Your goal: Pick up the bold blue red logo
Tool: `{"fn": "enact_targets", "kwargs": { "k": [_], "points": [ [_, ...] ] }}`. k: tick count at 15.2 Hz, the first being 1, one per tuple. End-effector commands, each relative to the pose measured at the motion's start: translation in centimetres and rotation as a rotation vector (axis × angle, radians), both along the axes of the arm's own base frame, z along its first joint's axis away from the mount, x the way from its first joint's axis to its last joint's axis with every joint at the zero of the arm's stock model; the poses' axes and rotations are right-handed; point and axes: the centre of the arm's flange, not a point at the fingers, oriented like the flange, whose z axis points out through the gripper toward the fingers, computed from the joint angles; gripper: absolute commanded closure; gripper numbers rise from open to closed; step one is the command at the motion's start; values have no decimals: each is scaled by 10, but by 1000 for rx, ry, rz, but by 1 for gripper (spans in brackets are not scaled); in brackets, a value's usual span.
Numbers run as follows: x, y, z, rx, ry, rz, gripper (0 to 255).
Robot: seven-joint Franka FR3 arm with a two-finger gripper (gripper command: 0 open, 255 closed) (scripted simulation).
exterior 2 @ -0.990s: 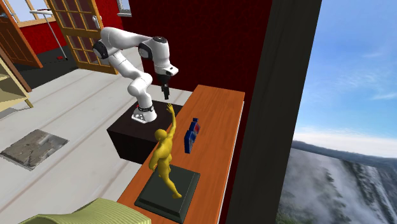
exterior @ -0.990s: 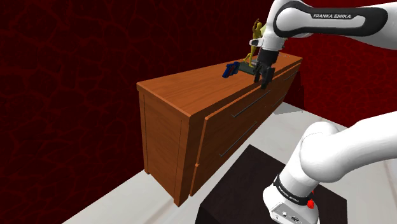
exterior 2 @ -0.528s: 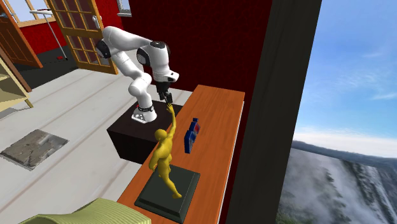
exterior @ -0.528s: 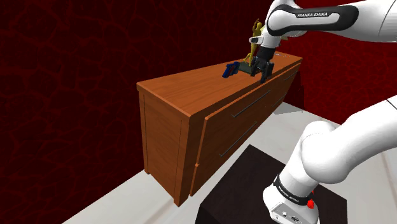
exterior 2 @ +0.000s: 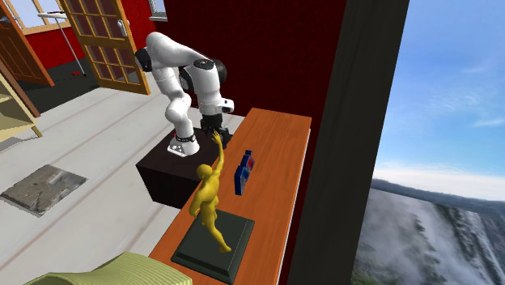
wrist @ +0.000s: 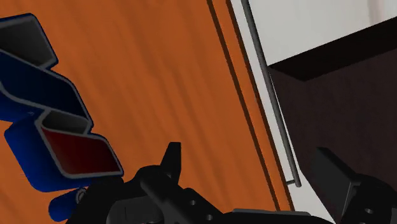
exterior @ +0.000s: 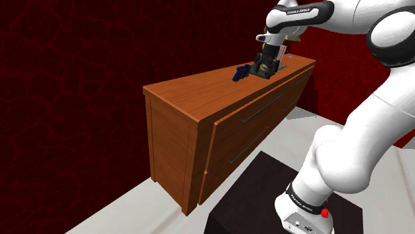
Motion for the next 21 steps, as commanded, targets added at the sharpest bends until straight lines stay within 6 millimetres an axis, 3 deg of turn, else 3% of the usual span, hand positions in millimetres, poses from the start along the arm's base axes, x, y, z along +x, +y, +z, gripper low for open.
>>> {"fn": "enact_targets", "kwargs": {
  "k": [1, 7, 12, 21],
  "points": [
    [21, -16, 1, -5, -14, 73, 0],
    [84, -57, 6, -9, -49, 269, 0],
    [136, -80, 11, -12, -76, 420, 0],
    [136, -80, -29, -12, -76, 420, 0]
  ]
}}
